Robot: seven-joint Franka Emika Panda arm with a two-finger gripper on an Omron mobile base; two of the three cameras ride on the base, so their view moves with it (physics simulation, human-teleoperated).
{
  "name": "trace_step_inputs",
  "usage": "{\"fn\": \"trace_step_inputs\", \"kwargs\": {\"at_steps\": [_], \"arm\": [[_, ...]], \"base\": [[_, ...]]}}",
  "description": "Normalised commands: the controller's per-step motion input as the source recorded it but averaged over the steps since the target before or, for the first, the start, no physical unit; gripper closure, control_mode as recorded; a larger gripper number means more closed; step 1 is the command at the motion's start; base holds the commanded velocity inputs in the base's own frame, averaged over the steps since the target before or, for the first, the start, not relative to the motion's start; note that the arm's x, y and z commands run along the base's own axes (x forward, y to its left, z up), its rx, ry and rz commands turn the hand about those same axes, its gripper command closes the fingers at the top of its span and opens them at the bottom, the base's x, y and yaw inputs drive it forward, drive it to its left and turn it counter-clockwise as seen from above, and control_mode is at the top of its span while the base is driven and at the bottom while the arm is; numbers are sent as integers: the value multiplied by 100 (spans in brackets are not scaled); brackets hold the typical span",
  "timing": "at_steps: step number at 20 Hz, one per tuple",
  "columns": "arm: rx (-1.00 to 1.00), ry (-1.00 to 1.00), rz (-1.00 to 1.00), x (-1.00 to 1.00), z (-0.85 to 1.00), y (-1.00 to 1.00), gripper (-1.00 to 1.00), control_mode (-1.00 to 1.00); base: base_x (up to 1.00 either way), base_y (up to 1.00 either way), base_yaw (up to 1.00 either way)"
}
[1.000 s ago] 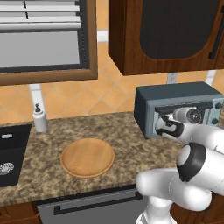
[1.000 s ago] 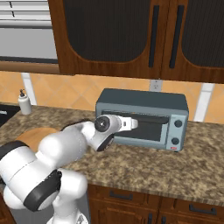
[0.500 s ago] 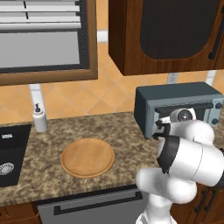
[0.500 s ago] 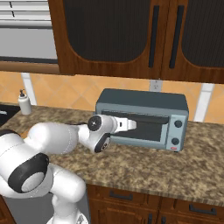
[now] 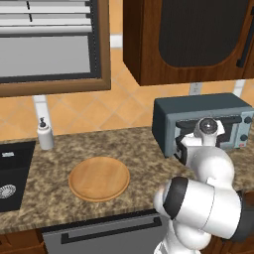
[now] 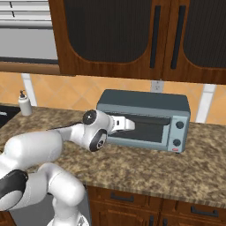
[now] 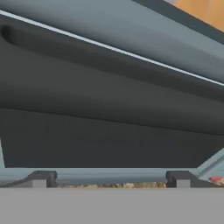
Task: Pick up the kebab skewer and baguette bread, and place them inside the toaster oven. Close the toaster oven door and start by setting the timer.
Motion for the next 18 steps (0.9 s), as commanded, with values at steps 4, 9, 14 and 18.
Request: {"fn": "trace_step_inputs", "kwargs": {"at_steps": [4, 9, 14, 18], "arm": [[0, 21, 0, -58, 15, -50, -100, -100], [0, 6, 0, -73, 24, -83, -100, -100], [5, 7, 0, -22, 48, -86, -100, -100], [20, 4, 0, -10, 32, -72, -100, -100]], "base": [[0, 0, 0], [0, 0, 0], [0, 0, 0], [0, 0, 0]]}}
